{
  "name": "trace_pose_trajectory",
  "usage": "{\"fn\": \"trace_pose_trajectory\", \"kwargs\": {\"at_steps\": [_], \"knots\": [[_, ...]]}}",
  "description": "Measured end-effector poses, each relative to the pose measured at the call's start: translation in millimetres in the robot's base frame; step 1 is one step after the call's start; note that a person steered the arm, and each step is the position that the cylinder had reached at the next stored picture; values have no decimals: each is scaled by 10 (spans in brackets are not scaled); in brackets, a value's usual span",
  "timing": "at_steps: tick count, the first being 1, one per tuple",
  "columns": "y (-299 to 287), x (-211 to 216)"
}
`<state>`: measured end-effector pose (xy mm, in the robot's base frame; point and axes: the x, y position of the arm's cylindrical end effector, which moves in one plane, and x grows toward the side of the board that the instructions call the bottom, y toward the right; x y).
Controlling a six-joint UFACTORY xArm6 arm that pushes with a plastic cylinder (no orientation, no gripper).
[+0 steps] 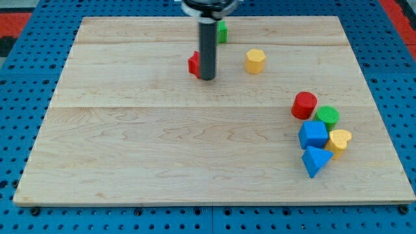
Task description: Push red star along with green star to top center
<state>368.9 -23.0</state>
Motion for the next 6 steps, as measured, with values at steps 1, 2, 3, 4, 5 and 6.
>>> {"fn": "trace_pose_trajectory", "kwargs": {"at_steps": [1,2,3,4,5,6], "knots": [[-9,-264],[-9,-398],[-206,-188],[-494,-525],[153,-580],[227,-918]]}}
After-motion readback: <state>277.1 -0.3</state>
